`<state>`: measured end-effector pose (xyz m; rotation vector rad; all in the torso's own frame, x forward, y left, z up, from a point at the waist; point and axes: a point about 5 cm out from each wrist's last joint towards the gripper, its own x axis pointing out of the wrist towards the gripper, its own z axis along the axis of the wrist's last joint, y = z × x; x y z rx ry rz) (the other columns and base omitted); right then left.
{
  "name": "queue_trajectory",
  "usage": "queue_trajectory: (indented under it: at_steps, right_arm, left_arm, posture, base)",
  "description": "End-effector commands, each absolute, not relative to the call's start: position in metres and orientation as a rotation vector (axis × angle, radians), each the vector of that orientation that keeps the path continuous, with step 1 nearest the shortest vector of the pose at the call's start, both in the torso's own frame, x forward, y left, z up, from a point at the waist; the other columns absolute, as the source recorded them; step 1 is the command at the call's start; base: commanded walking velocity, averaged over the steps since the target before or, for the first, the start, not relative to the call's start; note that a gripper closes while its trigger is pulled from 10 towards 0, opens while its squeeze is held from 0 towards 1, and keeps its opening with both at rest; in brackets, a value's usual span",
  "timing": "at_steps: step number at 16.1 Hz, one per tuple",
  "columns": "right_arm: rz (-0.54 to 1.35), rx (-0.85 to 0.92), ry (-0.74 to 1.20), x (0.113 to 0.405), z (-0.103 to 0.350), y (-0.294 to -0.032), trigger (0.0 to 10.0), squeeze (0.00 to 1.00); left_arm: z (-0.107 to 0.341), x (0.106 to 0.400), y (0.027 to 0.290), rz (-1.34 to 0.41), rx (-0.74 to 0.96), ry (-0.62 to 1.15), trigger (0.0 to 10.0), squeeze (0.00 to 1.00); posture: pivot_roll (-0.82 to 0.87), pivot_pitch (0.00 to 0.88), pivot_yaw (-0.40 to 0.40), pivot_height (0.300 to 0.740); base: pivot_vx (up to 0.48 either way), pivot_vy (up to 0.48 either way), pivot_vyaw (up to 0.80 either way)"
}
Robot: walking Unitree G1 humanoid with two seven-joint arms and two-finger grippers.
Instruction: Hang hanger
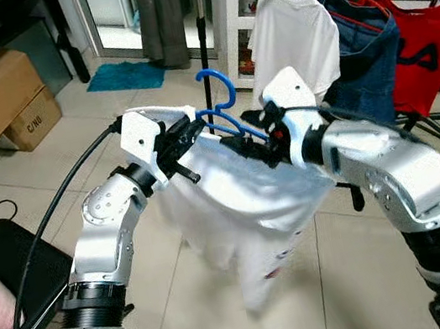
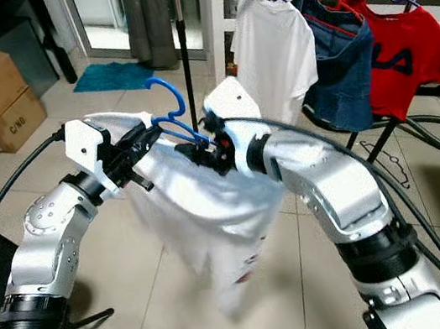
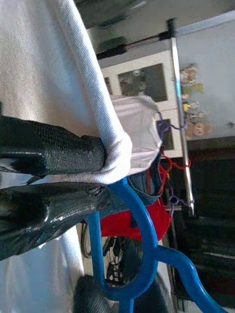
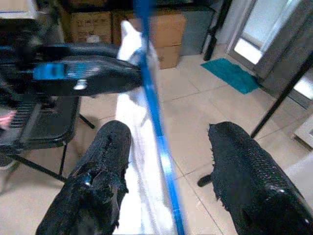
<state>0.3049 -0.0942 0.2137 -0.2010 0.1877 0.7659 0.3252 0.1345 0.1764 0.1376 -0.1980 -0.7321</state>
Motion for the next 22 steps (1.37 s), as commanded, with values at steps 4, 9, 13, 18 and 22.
queue_trajectory:
  at_steps: [4, 9, 13, 18, 22]
  right_arm:
    - [0.729, -0.283, 0.182, 0.3056, 0.2221, -0.1041, 4.4, 0.00]
    - [0.736, -0.238, 0.229, 0.3050, 0.2217, -0.1072, 0.0, 0.00]
    - [0.750, -0.212, 0.242, 0.3043, 0.2221, -0.1075, 0.0, 0.00]
    - [0.748, -0.189, 0.245, 0.3045, 0.2218, -0.1078, 0.0, 0.00]
    - [0.771, -0.182, 0.227, 0.3032, 0.2224, -0.1063, 0.0, 0.00]
  left_arm:
    - [0.1867, 0.3228, 0.1315, -0.791, 0.192, -0.271, 0.0, 0.00]
    - [0.1892, 0.3221, 0.1335, -0.820, 0.233, -0.295, 0.0, 0.00]
    - [0.1886, 0.3221, 0.1334, -0.837, 0.256, -0.300, 0.0, 0.00]
    - [0.1888, 0.3225, 0.1333, -0.845, 0.277, -0.306, 0.0, 0.00]
    - [0.1881, 0.3225, 0.1349, -0.858, 0.283, -0.306, 0.0, 0.00]
  posture:
    - [-0.02, 0.000, -0.012, 0.740]
    - [-0.02, 0.000, -0.014, 0.740]
    - [-0.02, 0.000, -0.013, 0.740]
    - [-0.02, 0.000, -0.012, 0.740]
    - [-0.02, 0.000, -0.011, 0.740]
  base:
    - [0.000, 0.000, 0.00]
    - [0.000, 0.000, 0.00]
    - [0.000, 0.000, 0.00]
    - [0.000, 0.000, 0.00]
    - [0.000, 0.000, 0.00]
